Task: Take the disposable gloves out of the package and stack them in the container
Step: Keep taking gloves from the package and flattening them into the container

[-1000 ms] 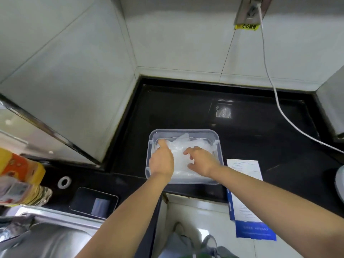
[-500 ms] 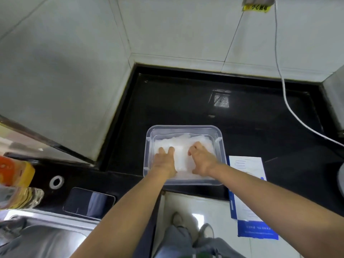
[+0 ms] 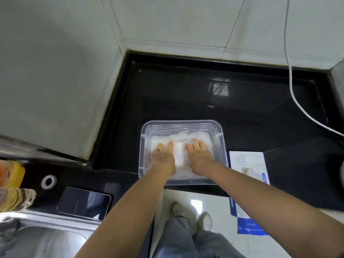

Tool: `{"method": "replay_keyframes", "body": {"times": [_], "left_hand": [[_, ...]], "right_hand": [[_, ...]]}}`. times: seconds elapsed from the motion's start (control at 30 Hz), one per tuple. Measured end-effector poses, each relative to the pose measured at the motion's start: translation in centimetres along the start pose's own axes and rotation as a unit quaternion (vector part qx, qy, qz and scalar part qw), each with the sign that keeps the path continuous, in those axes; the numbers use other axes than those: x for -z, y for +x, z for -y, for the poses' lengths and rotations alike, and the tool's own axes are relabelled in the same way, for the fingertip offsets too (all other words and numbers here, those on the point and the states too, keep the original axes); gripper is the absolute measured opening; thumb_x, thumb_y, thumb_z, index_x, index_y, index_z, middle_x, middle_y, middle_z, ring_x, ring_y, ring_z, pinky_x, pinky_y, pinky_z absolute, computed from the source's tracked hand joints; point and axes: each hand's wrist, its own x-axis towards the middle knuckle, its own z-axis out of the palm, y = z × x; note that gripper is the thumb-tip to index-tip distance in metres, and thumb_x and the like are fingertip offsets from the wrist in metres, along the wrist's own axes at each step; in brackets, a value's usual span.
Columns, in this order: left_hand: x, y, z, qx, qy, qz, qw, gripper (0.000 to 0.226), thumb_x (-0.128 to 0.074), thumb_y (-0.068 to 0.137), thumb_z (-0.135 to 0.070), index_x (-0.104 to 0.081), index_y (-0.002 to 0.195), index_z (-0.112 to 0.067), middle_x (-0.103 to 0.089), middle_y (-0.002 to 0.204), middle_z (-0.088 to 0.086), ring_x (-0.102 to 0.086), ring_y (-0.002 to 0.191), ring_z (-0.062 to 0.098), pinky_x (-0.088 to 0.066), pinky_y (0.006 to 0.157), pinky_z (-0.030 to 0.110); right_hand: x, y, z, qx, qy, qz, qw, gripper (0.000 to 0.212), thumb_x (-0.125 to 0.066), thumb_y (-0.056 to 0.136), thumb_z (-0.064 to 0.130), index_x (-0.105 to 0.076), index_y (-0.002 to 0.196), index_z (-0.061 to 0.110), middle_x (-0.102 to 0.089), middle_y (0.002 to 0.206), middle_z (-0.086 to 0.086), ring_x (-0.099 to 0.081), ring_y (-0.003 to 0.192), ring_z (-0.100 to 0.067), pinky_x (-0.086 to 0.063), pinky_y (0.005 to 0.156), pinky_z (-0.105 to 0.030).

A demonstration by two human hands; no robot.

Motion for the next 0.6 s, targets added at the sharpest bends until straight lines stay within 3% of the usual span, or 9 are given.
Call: {"method": "replay_keyframes", "body": {"times": [0.13, 0.23, 0.33, 0.43, 0.5, 0.6], "left_hand": [[0.6, -0.6, -0.1, -0.004, -0.002, 0.014, 1.000, 0.094, -0.063, 0.089, -0.027, 0.006, 0.153, -0.027, -0.013, 0.151, 0.016, -0.037, 0.129, 0.034, -0.045, 0.098, 0.040], [0.9, -1.5, -0.3, -0.021, -0.016, -0.015, 1.000, 0.075, -0.056, 0.094, -0.031, -0.009, 0.153, -0.027, -0.031, 0.148, 0.013, -0.049, 0.120, 0.029, -0.050, 0.092, 0.035], [1.0, -3.4, -0.8, -0.012, -0.039, -0.084, 0.996, 0.050, -0.043, 0.101, -0.028, -0.028, 0.148, -0.025, -0.050, 0.136, 0.008, -0.055, 0.113, 0.024, -0.050, 0.089, 0.032], [1.4, -5.4, -2.1, 0.021, -0.093, -0.196, 0.976, 0.038, -0.043, 0.100, -0.022, -0.045, 0.138, -0.021, -0.047, 0.137, 0.010, -0.054, 0.114, 0.024, -0.048, 0.088, 0.029], [1.7, -6.8, -3.7, 0.020, -0.160, -0.290, 0.943, 0.034, -0.048, 0.098, -0.019, -0.052, 0.132, -0.018, -0.045, 0.136, 0.008, -0.056, 0.110, 0.022, -0.048, 0.085, 0.027], [2.2, -8.8, -6.9, -0.036, -0.240, -0.370, 0.897, 0.022, -0.053, 0.096, -0.020, -0.057, 0.118, -0.019, -0.051, 0.127, 0.003, -0.060, 0.092, 0.017, -0.046, 0.075, 0.022]], "right_hand": [[0.4, -1.2, 0.1, 0.011, 0.055, 0.027, 0.998, 0.080, -0.062, 0.091, 0.013, -0.012, 0.154, 0.013, -0.009, 0.159, -0.012, -0.012, 0.147, -0.033, -0.024, 0.119, -0.041], [1.5, -2.6, -0.1, 0.028, 0.150, 0.008, 0.988, 0.062, -0.059, 0.092, 0.017, -0.032, 0.148, 0.013, -0.027, 0.152, -0.007, -0.029, 0.139, -0.027, -0.033, 0.114, -0.037], [2.6, -4.6, -0.9, 0.071, 0.223, -0.110, 0.966, 0.039, -0.059, 0.096, 0.023, -0.055, 0.134, 0.017, -0.045, 0.142, -0.003, -0.043, 0.129, -0.021, -0.034, 0.110, -0.029], [3.6, -6.5, -2.2, 0.104, 0.292, -0.205, 0.928, 0.019, -0.058, 0.095, 0.021, -0.070, 0.109, 0.015, -0.064, 0.119, -0.003, -0.057, 0.110, -0.019, -0.044, 0.100, -0.028], [3.9, -7.9, -3.6, 0.092, 0.329, -0.248, 0.906, 0.018, -0.057, 0.093, 0.017, -0.073, 0.093, 0.010, -0.070, 0.099, -0.005, -0.063, 0.090, -0.021, -0.051, 0.087, -0.038], [3.6, -9.8, -6.4, 0.038, 0.362, -0.307, 0.879, 0.022, -0.057, 0.093, 0.021, -0.064, 0.074, 0.011, -0.064, 0.079, -0.003, -0.058, 0.075, -0.020, -0.050, 0.075, -0.040]]}}
